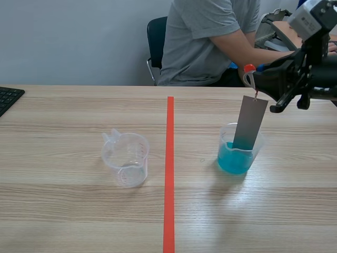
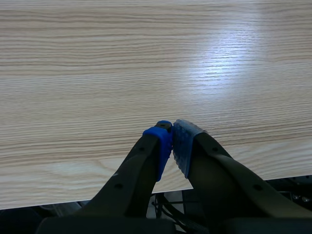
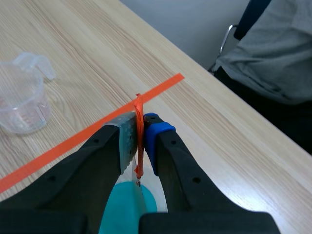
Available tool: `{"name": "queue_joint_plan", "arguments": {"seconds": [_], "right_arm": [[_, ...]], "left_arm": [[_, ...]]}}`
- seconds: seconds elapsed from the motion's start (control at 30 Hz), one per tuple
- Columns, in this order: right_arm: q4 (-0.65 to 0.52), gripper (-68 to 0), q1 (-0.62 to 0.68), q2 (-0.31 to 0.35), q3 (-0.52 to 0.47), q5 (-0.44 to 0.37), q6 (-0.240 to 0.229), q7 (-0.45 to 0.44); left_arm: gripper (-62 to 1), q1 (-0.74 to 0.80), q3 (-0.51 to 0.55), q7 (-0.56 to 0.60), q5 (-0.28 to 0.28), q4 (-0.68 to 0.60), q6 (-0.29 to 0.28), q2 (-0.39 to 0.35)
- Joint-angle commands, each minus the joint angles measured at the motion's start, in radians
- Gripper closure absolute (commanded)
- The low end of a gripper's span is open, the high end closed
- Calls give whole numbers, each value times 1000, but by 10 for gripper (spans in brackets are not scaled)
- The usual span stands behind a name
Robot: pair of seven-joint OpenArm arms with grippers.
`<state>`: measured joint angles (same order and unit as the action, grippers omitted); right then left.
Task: Do the redox reaction experiment.
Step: 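Hold the plate still in the solution, then raise the plate and point at it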
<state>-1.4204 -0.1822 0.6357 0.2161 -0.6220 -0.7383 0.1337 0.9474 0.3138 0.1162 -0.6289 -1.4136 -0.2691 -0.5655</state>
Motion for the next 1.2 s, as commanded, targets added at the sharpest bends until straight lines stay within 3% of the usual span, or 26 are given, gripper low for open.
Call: {"name": "queue_joint_plan", "arguments": {"seconds": [0.0, 0.57, 0.9, 1.17], "right_arm": [[-39, -15, -17, 28, -15, -31, -7, 10], [-252, -15, -14, 60, -114, -241, -7, 227], [-321, -15, -14, 59, -163, -292, -7, 281], [-323, -15, -14, 59, -184, -314, -7, 301]], "left_arm": [[-44, 0, 2, 14, -7, -6, -3, 3], [-44, 0, 0, 17, -7, -6, -23, -18], [-44, -23, -32, 65, -79, -10, -205, -212], [-44, -276, -256, 64, -78, -10, -206, -349]]}}
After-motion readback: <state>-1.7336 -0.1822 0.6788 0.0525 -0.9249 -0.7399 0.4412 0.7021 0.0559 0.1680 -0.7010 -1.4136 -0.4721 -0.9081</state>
